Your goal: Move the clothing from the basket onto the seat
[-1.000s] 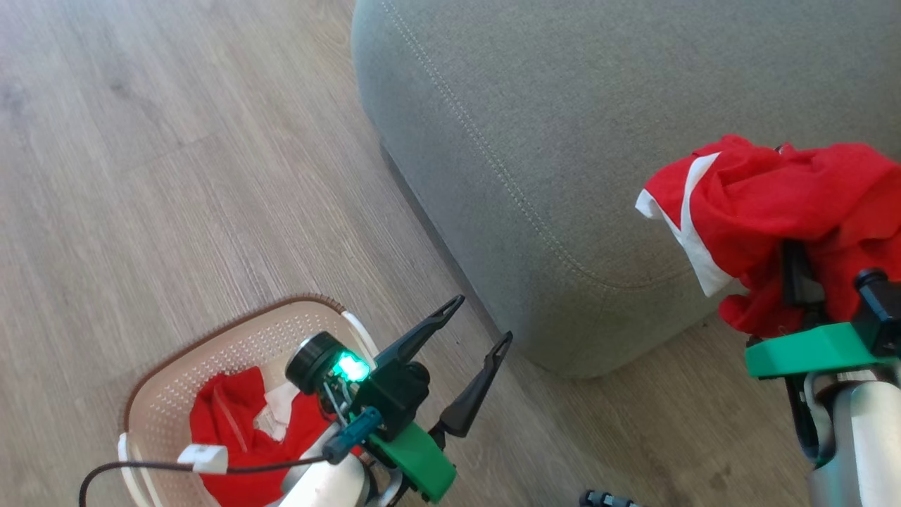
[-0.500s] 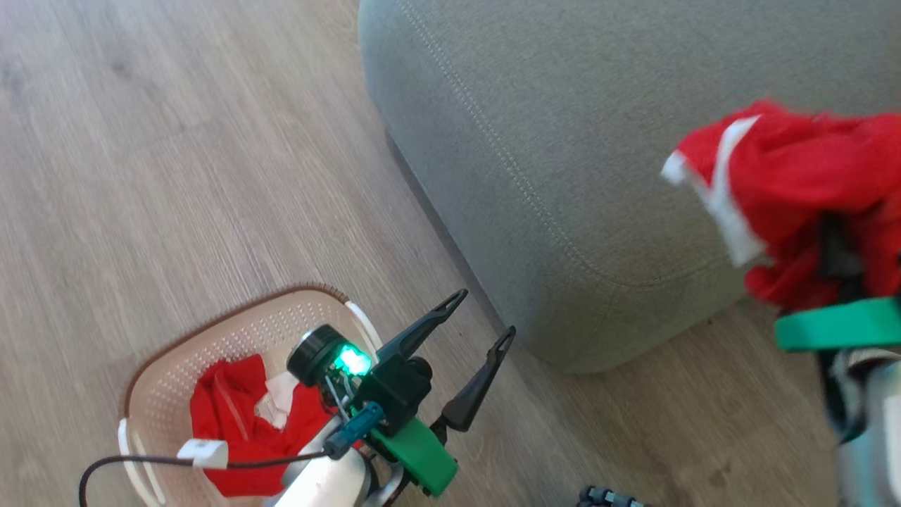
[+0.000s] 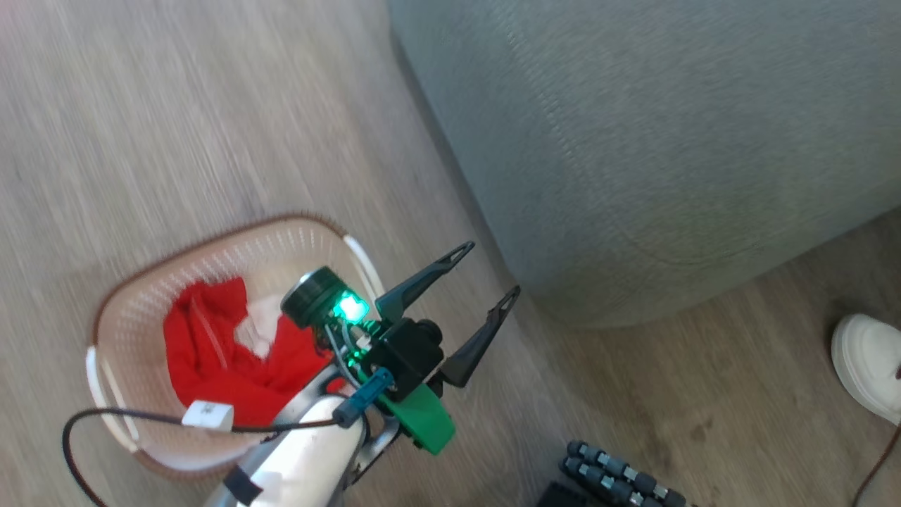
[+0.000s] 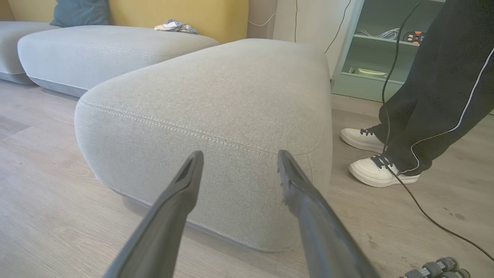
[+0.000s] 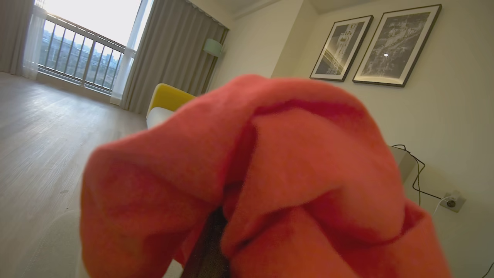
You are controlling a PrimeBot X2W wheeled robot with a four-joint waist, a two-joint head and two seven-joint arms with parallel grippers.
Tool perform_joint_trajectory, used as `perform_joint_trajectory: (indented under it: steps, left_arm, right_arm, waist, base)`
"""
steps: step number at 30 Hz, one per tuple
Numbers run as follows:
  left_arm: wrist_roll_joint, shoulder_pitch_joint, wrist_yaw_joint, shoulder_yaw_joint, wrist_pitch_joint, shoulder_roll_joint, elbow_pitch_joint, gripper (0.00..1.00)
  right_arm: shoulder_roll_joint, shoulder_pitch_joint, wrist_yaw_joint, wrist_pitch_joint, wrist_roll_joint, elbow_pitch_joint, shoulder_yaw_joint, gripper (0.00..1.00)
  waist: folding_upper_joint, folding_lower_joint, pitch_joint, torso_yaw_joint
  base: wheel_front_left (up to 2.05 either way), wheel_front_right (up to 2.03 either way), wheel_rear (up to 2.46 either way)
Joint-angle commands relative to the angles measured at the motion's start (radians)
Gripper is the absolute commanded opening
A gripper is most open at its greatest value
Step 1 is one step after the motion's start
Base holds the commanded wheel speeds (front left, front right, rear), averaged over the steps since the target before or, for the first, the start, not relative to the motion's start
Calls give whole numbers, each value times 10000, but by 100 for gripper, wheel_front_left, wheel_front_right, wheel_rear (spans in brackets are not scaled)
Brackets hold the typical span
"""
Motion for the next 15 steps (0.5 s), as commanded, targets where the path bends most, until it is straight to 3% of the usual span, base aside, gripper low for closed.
perform_joint_trajectory:
  steps: [1, 10, 15]
  left_arm:
    - [79, -290, -11, 115, -49, 72, -383, 100]
    - [264, -1114, 23, -356, -49, 346, -474, 100]
    - [287, -1494, 180, -555, -49, 404, -589, 100]
  right_arm:
    - [-417, -395, -2, -63, 155, -161, -35, 0]
    - [-1596, -2795, -2, -63, 738, 1843, -441, 0]
    - [-1658, -3776, -2, -63, 950, 3024, -670, 0]
  waist:
    - [0, -2, 659, 315]
    - [0, -2, 2173, 1014]
    - [0, -2, 2751, 1391]
  base:
    - [0, 0, 0]
    - [0, 0, 0]
    - [0, 0, 0]
